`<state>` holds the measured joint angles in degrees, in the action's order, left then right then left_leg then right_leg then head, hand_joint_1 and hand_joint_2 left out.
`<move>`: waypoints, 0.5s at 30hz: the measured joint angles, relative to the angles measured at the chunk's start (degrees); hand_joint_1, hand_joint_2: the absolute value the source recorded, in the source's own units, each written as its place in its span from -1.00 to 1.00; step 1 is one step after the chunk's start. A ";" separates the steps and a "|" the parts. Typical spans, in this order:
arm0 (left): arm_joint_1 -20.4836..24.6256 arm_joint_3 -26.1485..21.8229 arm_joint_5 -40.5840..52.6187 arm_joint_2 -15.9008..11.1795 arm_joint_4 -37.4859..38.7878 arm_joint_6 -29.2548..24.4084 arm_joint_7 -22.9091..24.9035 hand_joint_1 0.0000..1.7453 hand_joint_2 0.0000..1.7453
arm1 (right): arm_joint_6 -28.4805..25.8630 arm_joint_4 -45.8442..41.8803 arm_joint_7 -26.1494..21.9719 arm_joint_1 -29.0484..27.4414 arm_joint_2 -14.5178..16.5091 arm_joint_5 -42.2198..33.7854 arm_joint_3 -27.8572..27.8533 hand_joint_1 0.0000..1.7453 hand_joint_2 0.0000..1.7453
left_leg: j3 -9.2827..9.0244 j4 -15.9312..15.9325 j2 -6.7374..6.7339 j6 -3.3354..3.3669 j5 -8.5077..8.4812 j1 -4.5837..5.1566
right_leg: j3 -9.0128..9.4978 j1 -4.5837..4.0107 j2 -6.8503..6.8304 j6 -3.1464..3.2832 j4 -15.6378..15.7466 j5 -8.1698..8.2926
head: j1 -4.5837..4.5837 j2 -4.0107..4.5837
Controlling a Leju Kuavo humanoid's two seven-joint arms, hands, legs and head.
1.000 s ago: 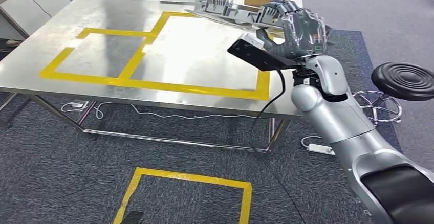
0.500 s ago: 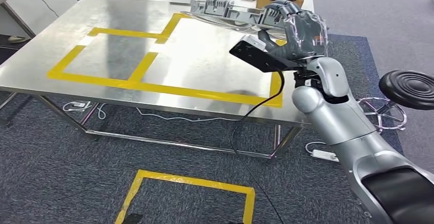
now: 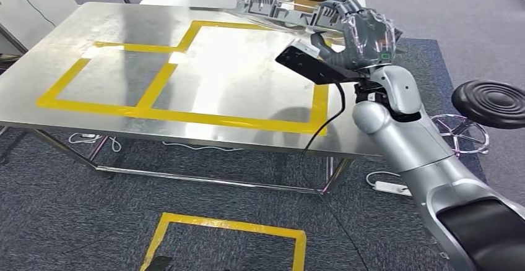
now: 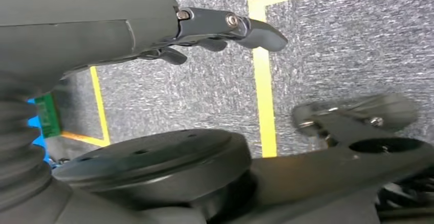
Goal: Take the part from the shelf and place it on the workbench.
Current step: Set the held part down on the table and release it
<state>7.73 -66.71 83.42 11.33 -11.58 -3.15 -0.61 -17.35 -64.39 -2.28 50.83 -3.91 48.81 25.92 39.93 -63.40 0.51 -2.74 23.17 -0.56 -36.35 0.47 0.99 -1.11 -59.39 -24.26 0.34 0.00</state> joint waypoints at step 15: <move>-0.30 0.00 0.66 0.12 0.00 0.54 0.07 -1.00 1.00 | 1.64 1.75 -0.27 0.73 1.13 1.07 0.43 1.00 1.00 | -5.12 5.31 0.59 2.93 2.06 0.19 | -5.14 -0.26 -0.43 -1.41 -6.11 0.95 | 0.46 0.00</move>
<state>7.42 -66.71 84.08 11.45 -11.58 -2.61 -0.54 -15.72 -62.63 -2.55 51.56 -2.79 49.88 26.35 34.81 -58.09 1.10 0.19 25.22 -0.37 -41.49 0.21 0.56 -2.52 -65.49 -23.31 0.80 0.00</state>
